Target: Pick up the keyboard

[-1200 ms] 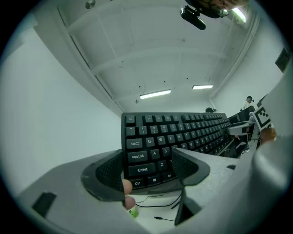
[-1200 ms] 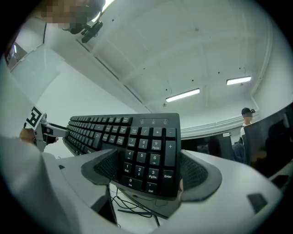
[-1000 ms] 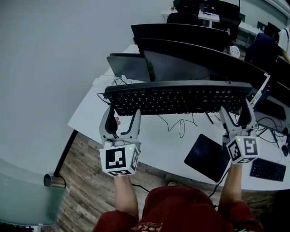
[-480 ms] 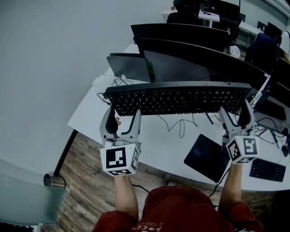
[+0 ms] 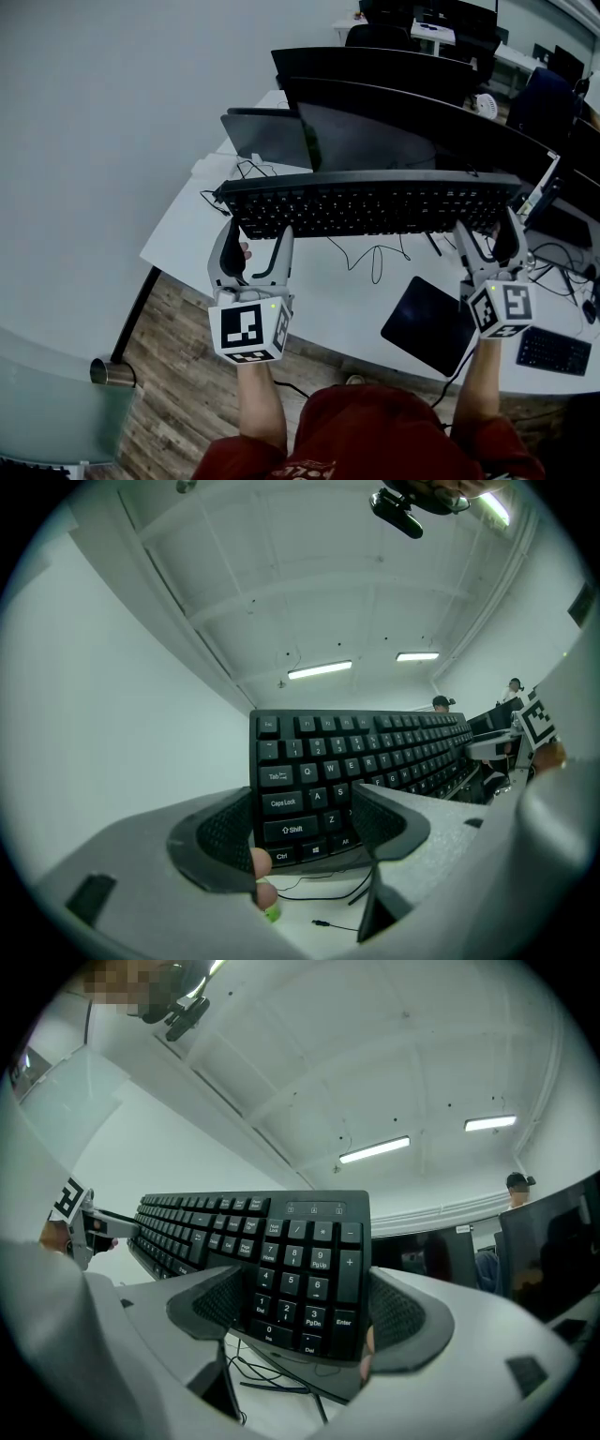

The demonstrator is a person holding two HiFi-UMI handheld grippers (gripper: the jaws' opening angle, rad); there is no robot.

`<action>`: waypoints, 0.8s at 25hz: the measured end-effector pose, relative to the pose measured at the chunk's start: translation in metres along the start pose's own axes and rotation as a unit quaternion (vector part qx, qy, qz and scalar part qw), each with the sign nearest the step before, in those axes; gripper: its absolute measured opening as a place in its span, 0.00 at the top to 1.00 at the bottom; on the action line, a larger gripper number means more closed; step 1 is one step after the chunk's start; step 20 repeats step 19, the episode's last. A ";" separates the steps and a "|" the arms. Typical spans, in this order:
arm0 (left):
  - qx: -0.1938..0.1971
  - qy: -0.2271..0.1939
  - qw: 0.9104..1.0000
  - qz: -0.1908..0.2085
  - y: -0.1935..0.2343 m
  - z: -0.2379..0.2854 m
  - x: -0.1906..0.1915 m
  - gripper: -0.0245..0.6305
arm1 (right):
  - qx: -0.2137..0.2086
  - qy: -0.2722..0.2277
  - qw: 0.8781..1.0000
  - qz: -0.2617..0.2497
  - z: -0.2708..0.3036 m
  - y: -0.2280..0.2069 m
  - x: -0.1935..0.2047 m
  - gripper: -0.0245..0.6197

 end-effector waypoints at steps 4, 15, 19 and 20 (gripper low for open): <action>-0.001 0.001 1.000 -0.005 0.000 -0.001 -0.003 0.46 | 0.004 0.001 1.000 0.001 -0.001 0.001 -0.004 0.34; 0.002 0.004 1.000 -0.007 0.002 0.000 -0.001 0.46 | 0.013 0.009 1.000 -0.001 -0.002 0.002 -0.004 0.34; 0.002 0.005 1.000 -0.009 0.000 0.003 -0.002 0.46 | 0.015 0.010 1.000 -0.002 -0.001 0.001 -0.006 0.34; 0.002 0.005 1.000 -0.009 0.000 0.003 -0.002 0.46 | 0.015 0.010 1.000 -0.002 -0.001 0.001 -0.006 0.34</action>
Point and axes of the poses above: the fingertips, and each gripper's own axes: z forward along the fingers, y to its left, x out of its underside, the point moved 8 cm from there along -z, backward along the fingers, and after that the axes turned 8 degrees about -x, right-handed, at the moved point
